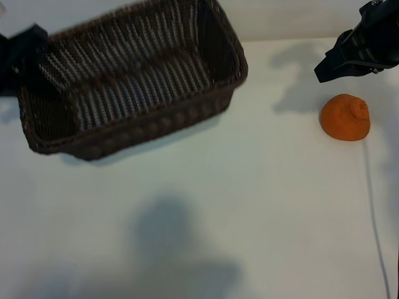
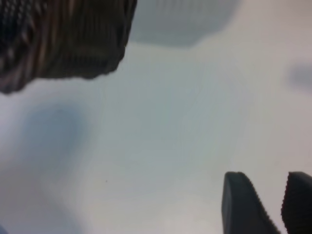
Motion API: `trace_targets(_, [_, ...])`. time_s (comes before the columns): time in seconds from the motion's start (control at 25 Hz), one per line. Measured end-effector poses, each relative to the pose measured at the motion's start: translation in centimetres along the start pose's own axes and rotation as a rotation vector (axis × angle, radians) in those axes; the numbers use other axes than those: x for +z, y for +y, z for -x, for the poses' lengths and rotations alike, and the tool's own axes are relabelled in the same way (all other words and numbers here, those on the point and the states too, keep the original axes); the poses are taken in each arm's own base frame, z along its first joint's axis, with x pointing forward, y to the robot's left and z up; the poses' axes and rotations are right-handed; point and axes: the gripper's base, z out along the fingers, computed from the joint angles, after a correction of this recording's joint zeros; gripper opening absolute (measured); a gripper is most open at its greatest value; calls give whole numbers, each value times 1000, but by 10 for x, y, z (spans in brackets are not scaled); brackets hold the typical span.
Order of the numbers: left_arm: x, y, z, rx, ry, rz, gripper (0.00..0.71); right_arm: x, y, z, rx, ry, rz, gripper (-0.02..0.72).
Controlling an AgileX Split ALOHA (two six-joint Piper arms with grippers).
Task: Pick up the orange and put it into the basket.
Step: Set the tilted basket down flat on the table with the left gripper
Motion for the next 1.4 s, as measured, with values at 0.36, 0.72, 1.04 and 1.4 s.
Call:
trace_targets(0.36, [-6,-1,3,13,-22,27,160,0,0,0,0,0,0,243])
trace_targets(0.72, [10,-15,0,86,23,44,160,0,0,0,0,0,0,243])
trace_targets(1.04, [61,-29,2,126,160,60,160,0,0,0,1,0,1,243])
trace_targets(1.4, [95,-58,13,188,203,65,160,0,1,1,9,-8,13,243])
